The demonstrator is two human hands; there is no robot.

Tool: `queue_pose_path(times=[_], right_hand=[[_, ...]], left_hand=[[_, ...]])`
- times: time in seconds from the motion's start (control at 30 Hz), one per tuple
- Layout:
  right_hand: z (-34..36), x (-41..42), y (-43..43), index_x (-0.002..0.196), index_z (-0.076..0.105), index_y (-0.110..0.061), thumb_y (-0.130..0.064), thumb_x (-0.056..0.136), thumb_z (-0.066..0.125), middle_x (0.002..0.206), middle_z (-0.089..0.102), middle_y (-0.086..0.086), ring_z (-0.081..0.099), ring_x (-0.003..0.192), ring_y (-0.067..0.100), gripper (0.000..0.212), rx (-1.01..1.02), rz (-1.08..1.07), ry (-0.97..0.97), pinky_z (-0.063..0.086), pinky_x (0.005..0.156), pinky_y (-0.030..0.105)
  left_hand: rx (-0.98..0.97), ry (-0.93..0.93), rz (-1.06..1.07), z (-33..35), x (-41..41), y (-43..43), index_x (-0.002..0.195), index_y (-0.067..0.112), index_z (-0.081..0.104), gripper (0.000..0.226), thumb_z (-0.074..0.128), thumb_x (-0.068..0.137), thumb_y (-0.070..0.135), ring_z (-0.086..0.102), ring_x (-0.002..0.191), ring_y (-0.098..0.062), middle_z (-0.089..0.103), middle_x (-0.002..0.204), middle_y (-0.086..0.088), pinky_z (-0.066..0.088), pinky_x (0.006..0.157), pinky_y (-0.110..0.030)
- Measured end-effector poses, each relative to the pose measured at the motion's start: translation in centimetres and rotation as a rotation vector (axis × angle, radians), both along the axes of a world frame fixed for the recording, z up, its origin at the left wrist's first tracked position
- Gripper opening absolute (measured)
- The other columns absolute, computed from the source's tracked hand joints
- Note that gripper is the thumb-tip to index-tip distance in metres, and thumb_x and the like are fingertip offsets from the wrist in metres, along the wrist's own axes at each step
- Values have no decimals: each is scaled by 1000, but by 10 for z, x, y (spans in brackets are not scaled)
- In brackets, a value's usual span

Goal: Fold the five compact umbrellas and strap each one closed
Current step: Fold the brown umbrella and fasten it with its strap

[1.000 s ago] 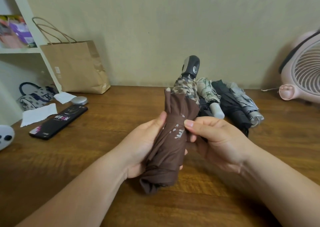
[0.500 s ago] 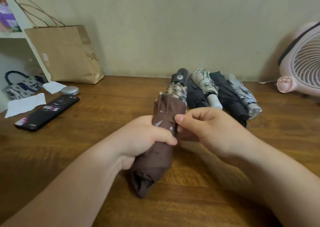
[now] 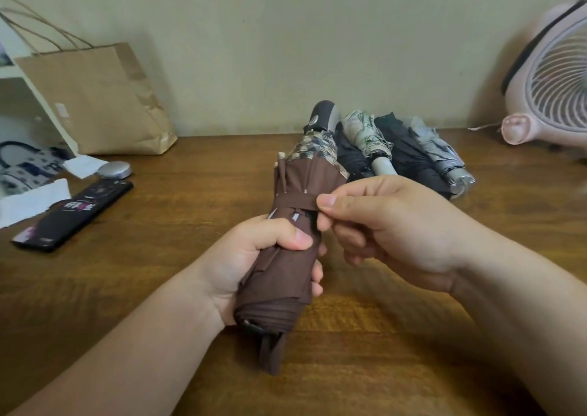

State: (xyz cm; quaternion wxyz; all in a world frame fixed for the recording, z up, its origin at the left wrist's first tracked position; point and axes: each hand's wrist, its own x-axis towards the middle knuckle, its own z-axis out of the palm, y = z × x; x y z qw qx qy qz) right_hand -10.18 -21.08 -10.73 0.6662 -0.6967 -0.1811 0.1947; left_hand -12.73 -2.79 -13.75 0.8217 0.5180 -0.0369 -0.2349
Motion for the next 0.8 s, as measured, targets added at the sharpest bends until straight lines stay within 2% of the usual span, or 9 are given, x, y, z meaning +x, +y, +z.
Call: queue_pose_path(times=[0.2,0.4,0.8], right_hand=[[-4,-5,5,76,67,1,-17,95,63,46,40,6,47,39,8,27,87,-24,37,35,45,23],[-9,-5,9,70,68,-3,-21,93,67,46,41,6,46,45,13,29,66,-51,26,36,46,26],[-10,-9,13,69,66,-4,-23,94,65,43,39,4,45,40,9,31,97,-73,34,35,45,25]], left_hand=[[-99,9,-70,-2,-2,-2,80,11,70,17,65,64,13,61,59,-21,59,80,-12,55,54,-31],[-76,-11,-50,-4,-3,-3,77,10,68,14,65,64,13,61,59,-22,59,77,-12,55,54,-31],[-61,-20,-65,-5,-3,1,77,11,68,16,66,62,14,61,57,-22,60,77,-12,54,54,-31]])
